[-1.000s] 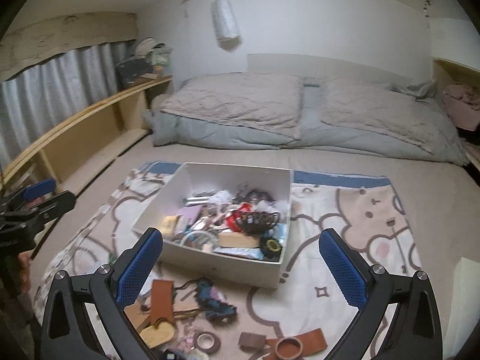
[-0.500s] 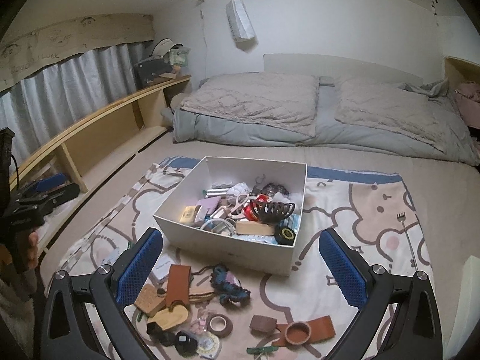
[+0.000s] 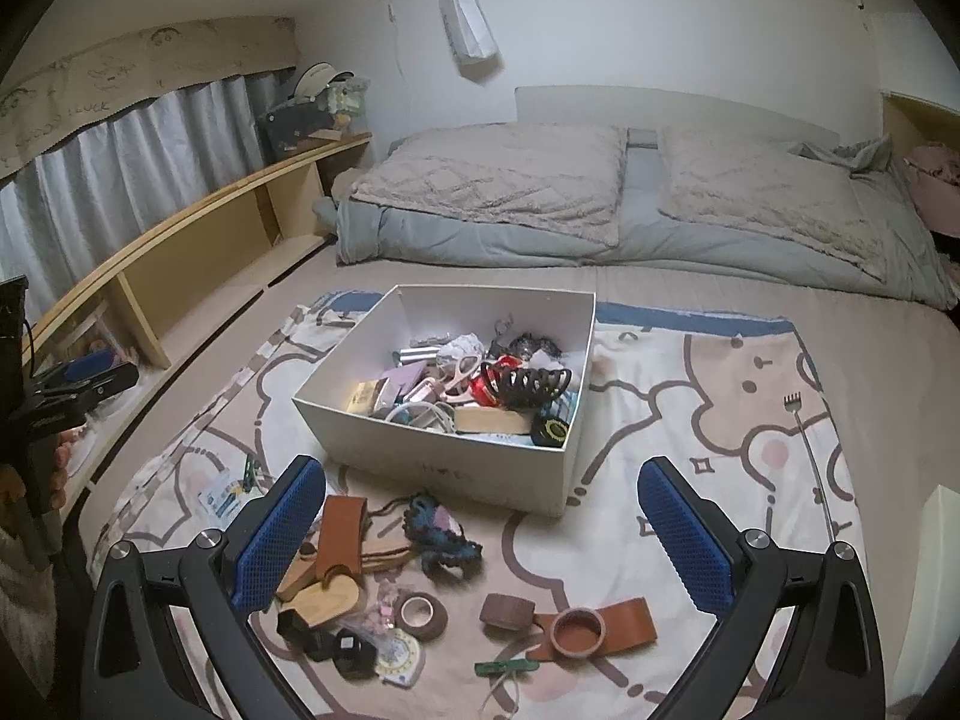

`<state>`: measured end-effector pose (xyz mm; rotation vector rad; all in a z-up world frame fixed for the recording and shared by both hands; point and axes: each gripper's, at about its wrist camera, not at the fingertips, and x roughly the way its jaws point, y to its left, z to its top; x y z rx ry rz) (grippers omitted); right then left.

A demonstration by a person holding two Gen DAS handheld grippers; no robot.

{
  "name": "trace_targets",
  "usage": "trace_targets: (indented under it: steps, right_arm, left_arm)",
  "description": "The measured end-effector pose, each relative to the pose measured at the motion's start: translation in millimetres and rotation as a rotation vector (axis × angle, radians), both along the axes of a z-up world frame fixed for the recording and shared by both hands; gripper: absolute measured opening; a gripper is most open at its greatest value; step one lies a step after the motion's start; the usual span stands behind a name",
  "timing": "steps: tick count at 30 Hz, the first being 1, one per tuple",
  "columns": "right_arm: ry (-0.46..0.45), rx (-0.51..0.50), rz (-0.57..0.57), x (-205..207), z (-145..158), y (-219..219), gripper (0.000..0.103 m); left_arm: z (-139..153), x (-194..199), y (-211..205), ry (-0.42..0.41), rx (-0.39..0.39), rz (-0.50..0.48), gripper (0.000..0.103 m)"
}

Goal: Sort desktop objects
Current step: 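Move the left gripper toward the blue-white sachet while the right approaches the tape roll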

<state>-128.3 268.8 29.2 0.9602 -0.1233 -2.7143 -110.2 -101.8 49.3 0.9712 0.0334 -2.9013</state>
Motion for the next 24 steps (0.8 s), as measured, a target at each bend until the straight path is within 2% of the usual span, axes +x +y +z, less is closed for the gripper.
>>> trace_targets:
  steps: [9,14,19,24]
  right_arm:
    - [-0.037,0.009,-0.004,-1,-16,8,0.103]
    - [-0.047,0.029,-0.036,-2,-23,16,0.103]
    - [-0.059,0.048,-0.104,-5,-36,29,0.103]
    - [-0.067,0.059,-0.126,-7,-52,37,0.103]
  left_arm:
    - [-26,-3,-25,-0.061,-0.051,0.04,0.103]
    - [-43,-9,-41,-0.105,-0.037,0.06,0.103]
    - [-57,-14,-53,-0.129,-0.009,0.071,0.103]
    - [-69,-18,-58,-0.144,0.003,0.078,0.103]
